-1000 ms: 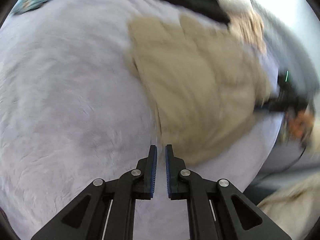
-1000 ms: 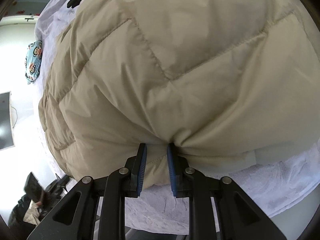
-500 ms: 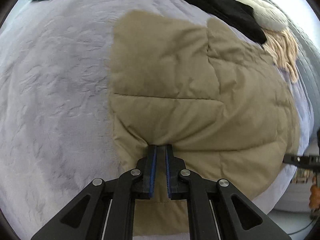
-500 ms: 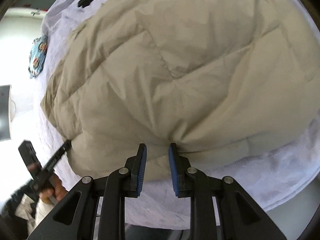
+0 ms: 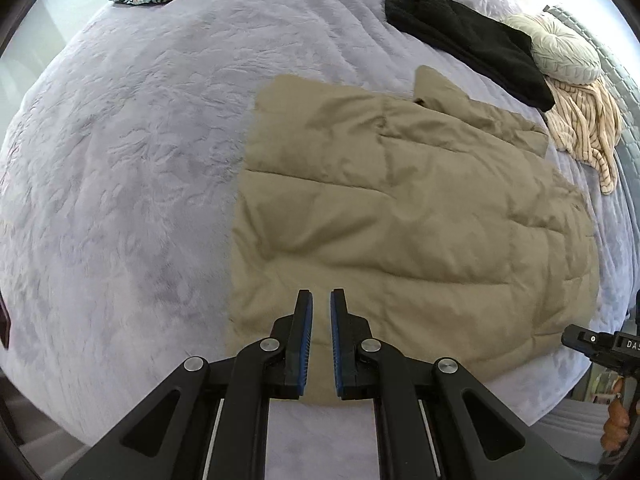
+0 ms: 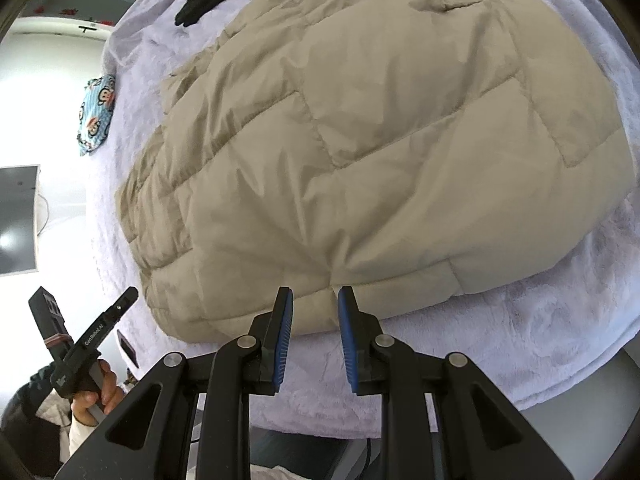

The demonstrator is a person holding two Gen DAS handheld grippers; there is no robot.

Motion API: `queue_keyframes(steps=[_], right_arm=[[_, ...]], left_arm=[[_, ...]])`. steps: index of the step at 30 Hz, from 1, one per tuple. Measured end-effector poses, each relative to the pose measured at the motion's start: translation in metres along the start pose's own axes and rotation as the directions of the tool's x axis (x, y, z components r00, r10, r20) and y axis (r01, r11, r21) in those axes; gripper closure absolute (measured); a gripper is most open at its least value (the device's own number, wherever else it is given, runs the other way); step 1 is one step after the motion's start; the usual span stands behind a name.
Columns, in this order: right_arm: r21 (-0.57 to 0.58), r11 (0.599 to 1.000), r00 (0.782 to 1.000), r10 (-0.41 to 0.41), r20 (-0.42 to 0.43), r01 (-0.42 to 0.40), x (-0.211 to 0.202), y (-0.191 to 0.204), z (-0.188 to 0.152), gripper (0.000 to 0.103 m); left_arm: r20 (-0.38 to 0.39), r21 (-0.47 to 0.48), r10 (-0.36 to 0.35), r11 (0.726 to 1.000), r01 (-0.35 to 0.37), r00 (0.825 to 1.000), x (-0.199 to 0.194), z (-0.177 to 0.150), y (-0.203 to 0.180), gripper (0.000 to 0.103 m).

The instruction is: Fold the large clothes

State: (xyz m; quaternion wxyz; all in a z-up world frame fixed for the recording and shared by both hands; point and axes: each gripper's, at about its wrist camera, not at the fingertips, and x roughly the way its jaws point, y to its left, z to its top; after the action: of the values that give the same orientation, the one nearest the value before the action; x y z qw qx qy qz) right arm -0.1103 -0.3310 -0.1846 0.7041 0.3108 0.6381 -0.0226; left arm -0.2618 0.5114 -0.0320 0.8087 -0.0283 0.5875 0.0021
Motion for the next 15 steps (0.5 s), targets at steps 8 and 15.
queue_keyframes(steps=[8,15], right_arm=[[-0.098,0.995,0.999,0.008,-0.034,-0.011,-0.021,-0.011,0.009,0.061],[-0.18,0.984,0.997,-0.012,-0.081,-0.003,-0.033,-0.023,0.011,0.056]], left_arm=[[-0.013,-0.025,0.017,1.0,-0.017,1.0,-0.006,-0.023,-0.052,0.092],[0.011,-0.108,0.076,0.991,-0.074,0.997,-0.017,-0.05,-0.079,0.001]])
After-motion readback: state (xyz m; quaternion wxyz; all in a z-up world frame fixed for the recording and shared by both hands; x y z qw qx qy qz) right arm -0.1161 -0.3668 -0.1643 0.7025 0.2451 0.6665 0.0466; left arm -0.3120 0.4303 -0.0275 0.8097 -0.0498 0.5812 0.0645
